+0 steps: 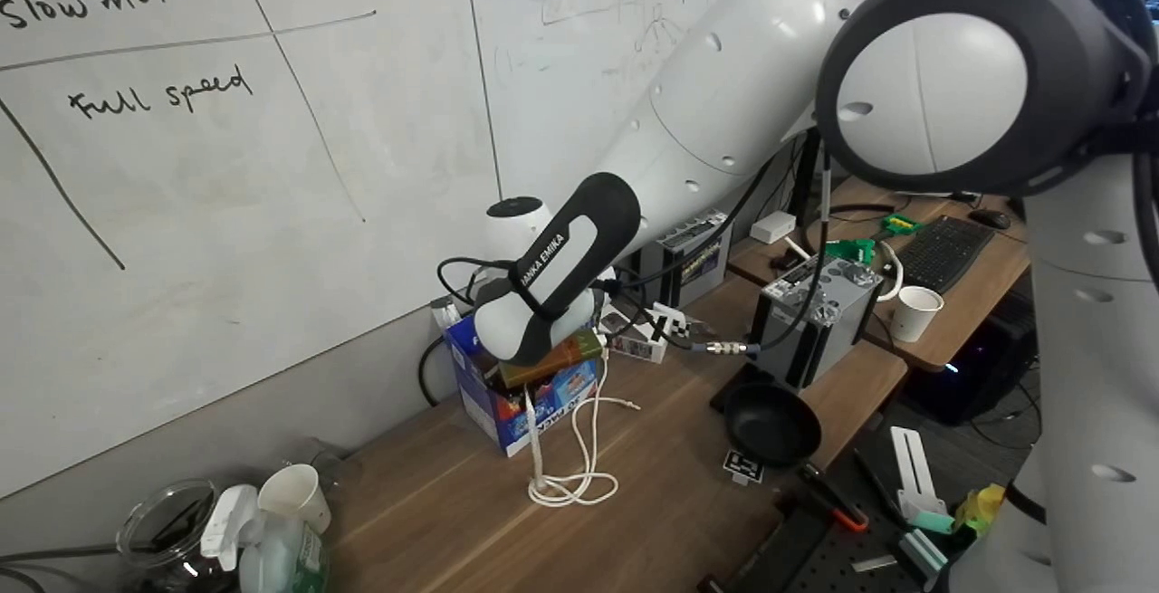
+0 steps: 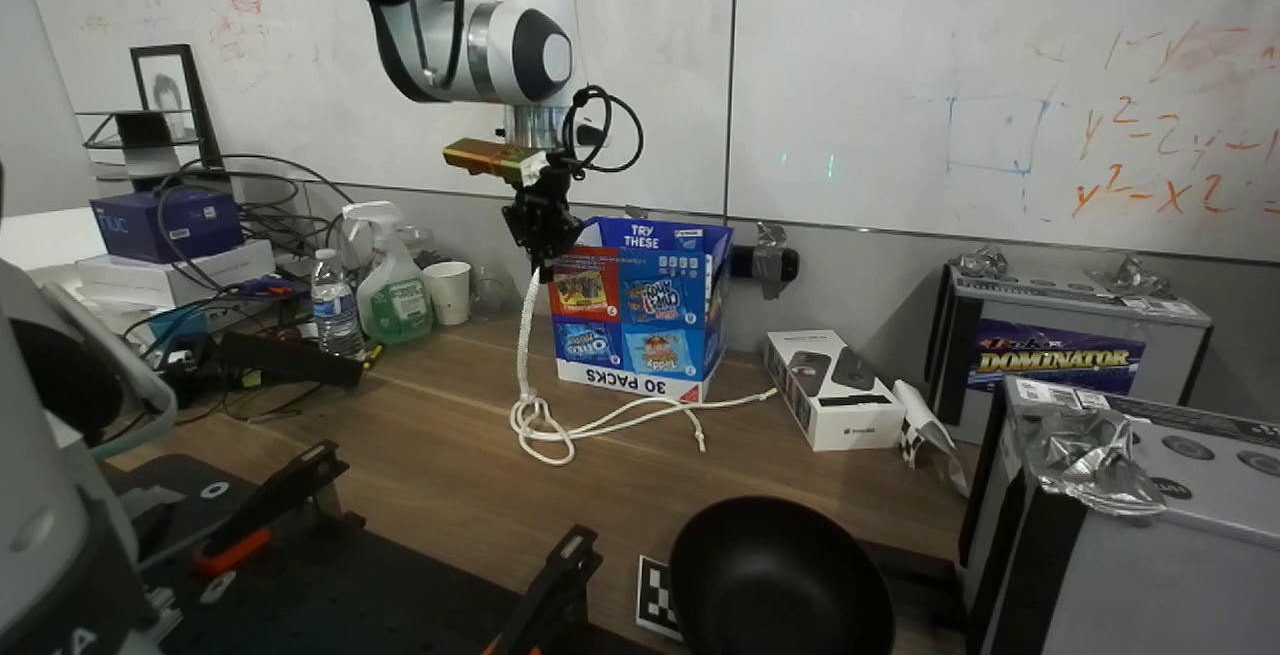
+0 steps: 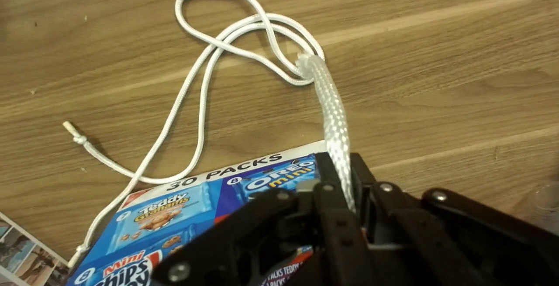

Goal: Pick up the ropes from the table and put them in the box

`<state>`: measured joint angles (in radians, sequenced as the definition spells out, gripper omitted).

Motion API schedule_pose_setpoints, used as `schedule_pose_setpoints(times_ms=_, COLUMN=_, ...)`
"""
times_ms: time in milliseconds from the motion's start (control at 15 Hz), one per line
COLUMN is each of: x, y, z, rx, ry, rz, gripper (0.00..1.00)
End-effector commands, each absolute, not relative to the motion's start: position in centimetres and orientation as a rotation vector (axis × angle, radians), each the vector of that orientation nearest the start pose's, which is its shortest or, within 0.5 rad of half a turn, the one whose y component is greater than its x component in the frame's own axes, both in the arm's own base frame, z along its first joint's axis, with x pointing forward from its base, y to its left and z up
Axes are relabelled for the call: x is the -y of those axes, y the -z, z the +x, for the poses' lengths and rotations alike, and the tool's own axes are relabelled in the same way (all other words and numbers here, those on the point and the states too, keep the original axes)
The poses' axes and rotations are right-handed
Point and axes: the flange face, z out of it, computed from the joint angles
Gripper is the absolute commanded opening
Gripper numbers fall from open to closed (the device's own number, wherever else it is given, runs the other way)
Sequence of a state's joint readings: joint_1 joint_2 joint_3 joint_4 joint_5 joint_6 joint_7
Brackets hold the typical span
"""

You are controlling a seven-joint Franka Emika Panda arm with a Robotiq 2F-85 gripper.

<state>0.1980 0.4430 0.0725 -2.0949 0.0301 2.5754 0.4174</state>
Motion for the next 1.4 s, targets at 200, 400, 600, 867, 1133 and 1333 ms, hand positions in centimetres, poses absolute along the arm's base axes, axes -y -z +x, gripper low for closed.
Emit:
schedule_pose_setpoints(times_ms=200, x=-14.4, y=-26.8, z=57.4, rx=-0.354, ry=0.005, rz=-3.071, gripper=0.05)
schedule_pose_setpoints(times_ms=400, x=-13.5, y=-31.5, z=58.1, rx=-0.414, ry=0.035, rz=-3.066, gripper=0.05)
schedule_pose_setpoints(times_ms=600, x=-12.9, y=-36.5, z=58.8, rx=-0.462, ry=0.046, rz=-3.054, gripper=0.05)
schedule_pose_setpoints(times_ms=867, x=-12.4, y=-41.8, z=59.7, rx=-0.522, ry=0.040, rz=-3.036, gripper=0.05)
schedule_pose_setpoints(times_ms=1133, x=-11.5, y=-44.6, z=61.5, rx=-0.659, ry=0.092, rz=-2.969, gripper=0.05)
schedule_pose_setpoints(times_ms=1333, x=-10.8, y=-45.4, z=62.8, rx=-0.762, ry=0.123, rz=-2.928, gripper=0.05)
